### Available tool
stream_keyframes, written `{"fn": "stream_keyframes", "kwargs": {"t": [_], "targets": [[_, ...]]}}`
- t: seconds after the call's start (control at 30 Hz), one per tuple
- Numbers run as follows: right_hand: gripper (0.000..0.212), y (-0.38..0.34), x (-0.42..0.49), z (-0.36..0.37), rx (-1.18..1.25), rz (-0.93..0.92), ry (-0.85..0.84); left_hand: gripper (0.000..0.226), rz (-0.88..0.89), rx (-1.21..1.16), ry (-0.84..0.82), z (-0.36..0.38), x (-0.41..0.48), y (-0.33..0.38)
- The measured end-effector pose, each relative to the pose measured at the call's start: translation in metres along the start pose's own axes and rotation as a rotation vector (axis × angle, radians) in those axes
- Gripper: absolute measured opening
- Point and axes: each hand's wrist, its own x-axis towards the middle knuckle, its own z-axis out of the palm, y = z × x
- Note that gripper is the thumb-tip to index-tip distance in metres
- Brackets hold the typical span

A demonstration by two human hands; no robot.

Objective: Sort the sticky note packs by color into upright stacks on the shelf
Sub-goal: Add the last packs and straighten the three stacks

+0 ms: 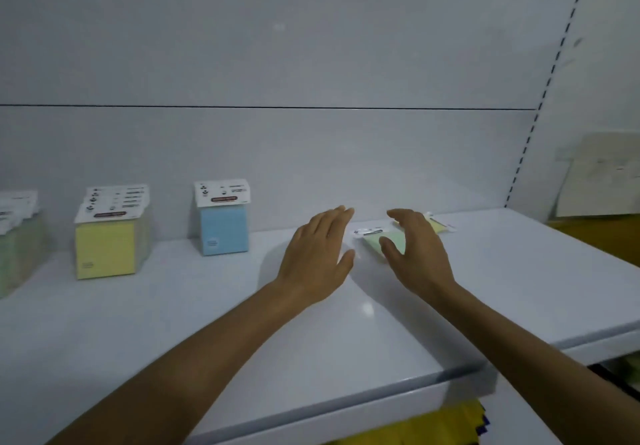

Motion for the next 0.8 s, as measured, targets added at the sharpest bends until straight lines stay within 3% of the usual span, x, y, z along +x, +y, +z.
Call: {"fn": "stream_keyframes", "kwargs": {"t": [0.17,0.27,0.33,0.47,0.5,0.57,0.63,0.73,0.8], "targets": [[0.040,0.093,0.006,-0.043,-0.029,0.201,-0.108,0.069,-0.248,-0.124,-0.247,0.064,0.055,0.066],[0.037,0.130,0.019,-0.054,-0.021,0.248,-0.174,0.068,-0.331,-0.038,-0.362,0.087,0.065,0.078],[0.035,0.144,0.031,-0.053,-0.015,0.254,-0.205,0.055,-0.321,0.025,-0.326,0.091,0.062,0.080],[0.034,0.147,0.053,-0.037,-0.088,0.255,-0.236,0.020,-0.422,-0.084,-0.050,0.079,0.059,0.076],[0.034,0.145,0.058,-0.030,-0.129,0.231,-0.233,0.022,-0.498,-0.091,-0.021,0.076,0.058,0.073],[0.039,0.140,0.065,-0.016,-0.170,0.174,-0.216,0.047,-0.653,-0.031,-0.079,0.073,0.058,0.070],[0.057,0.138,0.070,-0.004,-0.216,0.131,-0.248,0.070,-0.696,0.075,-0.167,0.076,0.058,0.067],[0.075,0.141,0.073,0.004,-0.326,0.080,-0.311,0.073,-0.708,0.018,-0.147,0.077,0.059,0.063],[0.063,0.146,0.074,0.003,-0.350,0.036,-0.275,0.070,-0.729,-0.136,-0.095,0.076,0.059,0.060]]}}
